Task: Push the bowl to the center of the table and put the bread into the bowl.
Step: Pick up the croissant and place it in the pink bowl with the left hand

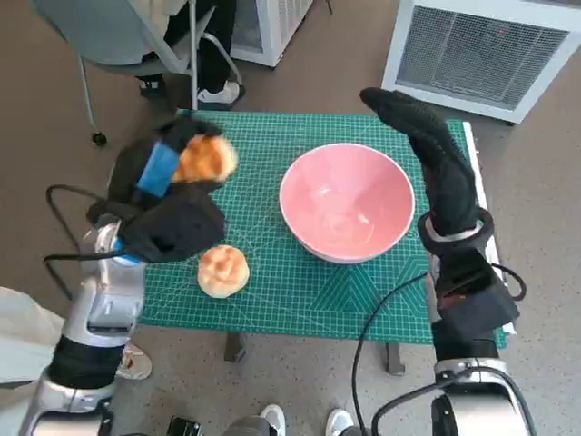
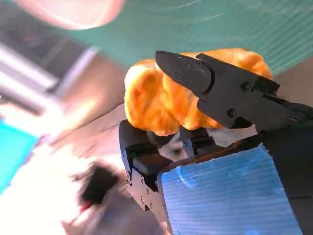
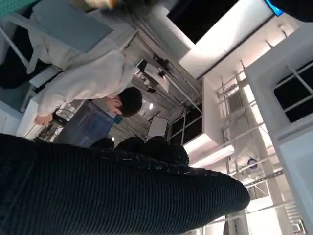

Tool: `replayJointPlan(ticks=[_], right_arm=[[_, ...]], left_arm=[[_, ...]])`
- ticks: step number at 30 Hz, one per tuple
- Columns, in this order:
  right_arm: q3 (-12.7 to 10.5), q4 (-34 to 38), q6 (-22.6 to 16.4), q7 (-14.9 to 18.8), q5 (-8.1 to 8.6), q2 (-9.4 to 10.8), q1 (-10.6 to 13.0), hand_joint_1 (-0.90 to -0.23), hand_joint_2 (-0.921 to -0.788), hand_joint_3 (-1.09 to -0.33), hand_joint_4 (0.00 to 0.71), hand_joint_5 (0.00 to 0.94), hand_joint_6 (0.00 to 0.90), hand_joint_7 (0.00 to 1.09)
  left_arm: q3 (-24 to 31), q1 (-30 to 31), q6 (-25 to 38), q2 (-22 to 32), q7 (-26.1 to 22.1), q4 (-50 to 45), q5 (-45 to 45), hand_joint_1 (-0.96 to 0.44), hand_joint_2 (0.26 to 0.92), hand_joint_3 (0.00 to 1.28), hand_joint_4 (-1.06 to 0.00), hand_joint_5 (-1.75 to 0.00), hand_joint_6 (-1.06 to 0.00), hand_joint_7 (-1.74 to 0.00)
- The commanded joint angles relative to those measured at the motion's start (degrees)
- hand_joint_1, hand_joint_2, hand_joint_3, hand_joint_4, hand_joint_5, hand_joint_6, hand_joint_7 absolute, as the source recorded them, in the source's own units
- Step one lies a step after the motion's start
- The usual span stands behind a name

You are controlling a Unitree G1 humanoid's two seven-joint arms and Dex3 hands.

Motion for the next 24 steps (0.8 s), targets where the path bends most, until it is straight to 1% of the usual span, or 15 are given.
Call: replayJointPlan(ticks=[1, 8, 14, 21, 23, 24], right_arm=[[0.23, 0.46, -0.15, 0.93, 0.79, -0.49, 0.47, -0.587, -0.921, -0.793, 0.307, 0.09, -0.001, 0.77], [0.2, 0.14, -0.34, 1.39, 1.41, -0.78, 0.67, -0.59, -0.921, -0.79, 0.305, 0.094, -0.001, 0.77], [-0.02, -0.1, -0.56, 1.85, 1.76, -1.13, 0.99, -0.597, -0.921, -0.786, 0.304, 0.098, -0.001, 0.76], [-0.31, -0.42, -1.02, 1.36, 1.06, -1.65, 1.46, -0.585, -0.921, -0.794, 0.294, 0.098, -0.001, 0.76], [-0.34, -0.59, -1.17, 1.14, 0.82, -1.76, 1.63, -0.58, -0.921, -0.802, 0.289, 0.098, -0.001, 0.75], [-0.35, -0.65, -1.2, 1.07, 0.76, -1.8, 1.69, -0.579, -0.921, -0.804, 0.286, 0.098, -0.001, 0.74]], left_arm=[[-2.53, -4.57, -2.65, -3.06, 0.84, -1.26, 1.6, 0.0, 0.918, 0.03, -0.76, -1.06, -0.64, -1.18], [-6.35, -10.03, -7.82, -7.63, 1.25, 4.01, 1.8, 0.0, 0.918, 0.03, -0.76, -1.04, -0.65, -1.19], [-9.13, -13.95, -13.47, -11.66, 2.17, 13.71, 1.58, 0.0, 0.92, 0.03, -0.74, -1.06, -0.65, -1.19], [-11.85, -17.46, -17.97, -14.84, 2.67, 24.59, 2.46, 0.0, 0.92, 0.05, -0.74, -1.07, -0.61, -1.24], [-12.41, -18.27, -19.13, -15.28, 2.22, 27.49, 2.43, 0.0, 0.92, 0.06, -0.73, -1.08, -0.59, -1.25], [-12.59, -18.61, -19.61, -15.41, 1.93, 28.66, 2.41, 0.0, 0.92, 0.08, -0.7, -1.11, -0.58, -1.26]])
